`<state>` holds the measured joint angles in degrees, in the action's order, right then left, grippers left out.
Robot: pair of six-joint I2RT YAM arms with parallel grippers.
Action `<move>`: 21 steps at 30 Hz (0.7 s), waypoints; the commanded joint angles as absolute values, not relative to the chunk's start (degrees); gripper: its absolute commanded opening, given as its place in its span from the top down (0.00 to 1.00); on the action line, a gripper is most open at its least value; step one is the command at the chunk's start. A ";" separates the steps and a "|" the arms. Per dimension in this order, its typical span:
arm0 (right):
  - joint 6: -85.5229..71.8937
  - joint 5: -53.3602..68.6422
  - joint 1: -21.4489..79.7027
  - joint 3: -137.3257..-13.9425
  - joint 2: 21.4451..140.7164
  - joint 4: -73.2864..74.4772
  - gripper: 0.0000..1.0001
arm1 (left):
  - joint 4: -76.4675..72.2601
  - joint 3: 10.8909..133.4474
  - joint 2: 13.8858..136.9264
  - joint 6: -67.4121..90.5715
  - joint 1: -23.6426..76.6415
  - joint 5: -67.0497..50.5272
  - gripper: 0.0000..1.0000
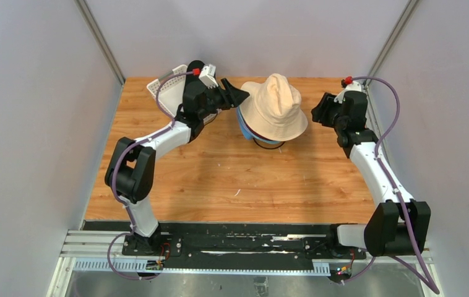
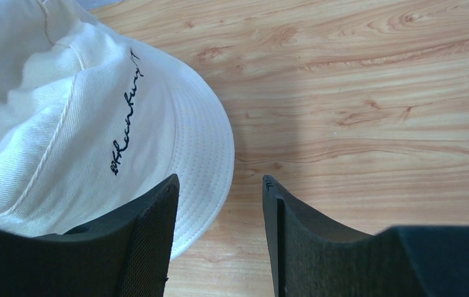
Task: Stack the hats
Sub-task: Adjust the hat on the hat stand.
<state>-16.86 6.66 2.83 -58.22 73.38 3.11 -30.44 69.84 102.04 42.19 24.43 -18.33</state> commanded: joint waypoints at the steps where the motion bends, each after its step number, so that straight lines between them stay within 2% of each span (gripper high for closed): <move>1: -17.12 7.03 1.72 -57.15 71.94 3.43 0.48 | -32.43 71.42 104.26 42.50 23.77 -20.04 0.40; 21: -16.96 7.12 1.32 -57.22 71.99 3.61 0.48 | -34.02 70.76 105.69 42.73 22.63 -20.06 0.40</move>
<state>-16.86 7.07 2.42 -57.82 73.30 3.31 -31.64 70.26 104.14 42.33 22.98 -18.96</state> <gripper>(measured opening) 0.517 0.600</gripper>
